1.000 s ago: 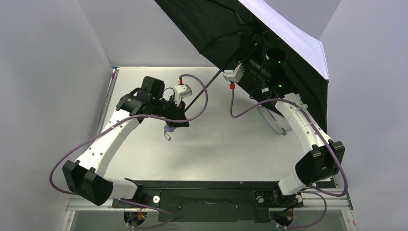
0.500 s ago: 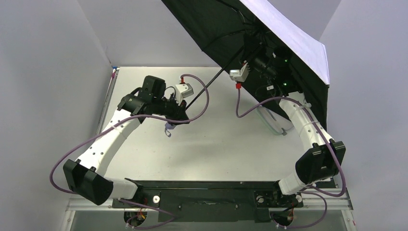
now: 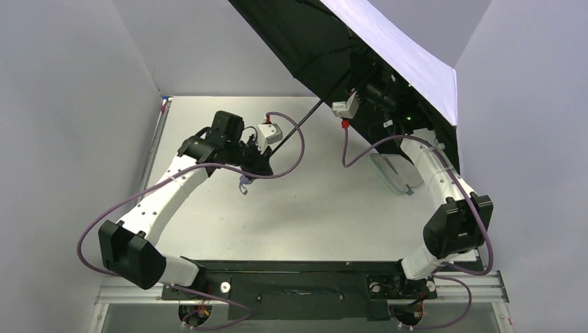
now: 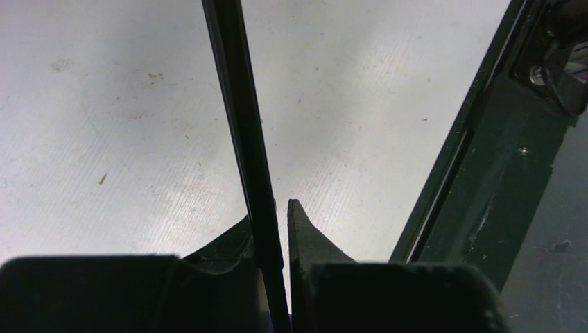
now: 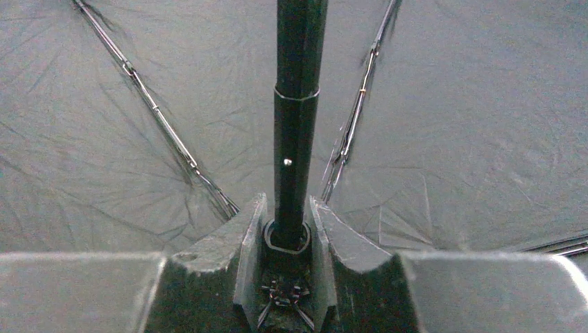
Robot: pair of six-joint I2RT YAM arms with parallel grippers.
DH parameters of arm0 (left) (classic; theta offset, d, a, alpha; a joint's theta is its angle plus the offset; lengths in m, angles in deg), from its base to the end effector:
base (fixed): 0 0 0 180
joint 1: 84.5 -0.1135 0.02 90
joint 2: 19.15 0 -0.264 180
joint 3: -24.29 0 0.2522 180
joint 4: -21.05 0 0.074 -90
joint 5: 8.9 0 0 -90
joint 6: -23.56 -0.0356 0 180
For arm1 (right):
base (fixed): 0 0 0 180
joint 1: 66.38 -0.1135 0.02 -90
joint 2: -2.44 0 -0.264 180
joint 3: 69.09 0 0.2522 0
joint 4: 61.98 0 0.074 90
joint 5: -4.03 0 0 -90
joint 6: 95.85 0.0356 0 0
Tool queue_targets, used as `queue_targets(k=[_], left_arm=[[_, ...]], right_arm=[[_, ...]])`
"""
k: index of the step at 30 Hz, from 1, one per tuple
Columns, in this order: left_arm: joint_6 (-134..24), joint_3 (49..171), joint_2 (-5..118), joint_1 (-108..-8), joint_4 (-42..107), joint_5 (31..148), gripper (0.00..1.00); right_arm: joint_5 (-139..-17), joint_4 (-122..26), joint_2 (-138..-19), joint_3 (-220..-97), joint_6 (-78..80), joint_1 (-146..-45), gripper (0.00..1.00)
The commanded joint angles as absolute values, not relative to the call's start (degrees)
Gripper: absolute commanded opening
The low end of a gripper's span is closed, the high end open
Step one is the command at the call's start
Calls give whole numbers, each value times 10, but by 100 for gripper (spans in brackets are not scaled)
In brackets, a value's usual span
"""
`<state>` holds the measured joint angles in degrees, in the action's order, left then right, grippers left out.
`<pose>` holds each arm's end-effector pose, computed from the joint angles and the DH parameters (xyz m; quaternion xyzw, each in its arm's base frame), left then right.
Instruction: Open the umbrella
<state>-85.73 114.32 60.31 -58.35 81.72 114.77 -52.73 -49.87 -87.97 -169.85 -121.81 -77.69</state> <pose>0.2481 -0.1438 0.3398 0.4386 0.7917 -0.2913 0.3097 0.3626 0.0924 0.4196 -0.7048 0.1271 -0.4025 0.5702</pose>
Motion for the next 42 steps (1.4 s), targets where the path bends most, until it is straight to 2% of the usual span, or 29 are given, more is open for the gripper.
queue_targets(k=[1,10,18,25,27,34,39,42], left_arm=[[-989,1086,587,-587,1117,1134,0],[-1024,1055,590,-587,1134,1105,0],[-1022,1047,592,-584,1116,1098,0],[-911,1138,609,-582,1023,1163,0],[-879,1151,614,-582,993,1183,0],[-813,1159,615,-560,909,1197,0],[-799,1160,612,-552,884,1189,0],[-797,1162,614,-552,879,1187,0]], right_arm=[[-875,-676,-895,-1774,-1218,-617,0],[-899,-681,-920,-1822,-1202,-583,0],[-900,-692,-917,-1811,-1190,-580,0],[-833,-700,-849,-1677,-1202,-624,0],[-827,-705,-836,-1653,-1200,-645,3],[-801,-715,-818,-1596,-1201,-706,26],[-791,-700,-799,-1556,-1205,-739,36],[-782,-690,-788,-1532,-1207,-754,39]])
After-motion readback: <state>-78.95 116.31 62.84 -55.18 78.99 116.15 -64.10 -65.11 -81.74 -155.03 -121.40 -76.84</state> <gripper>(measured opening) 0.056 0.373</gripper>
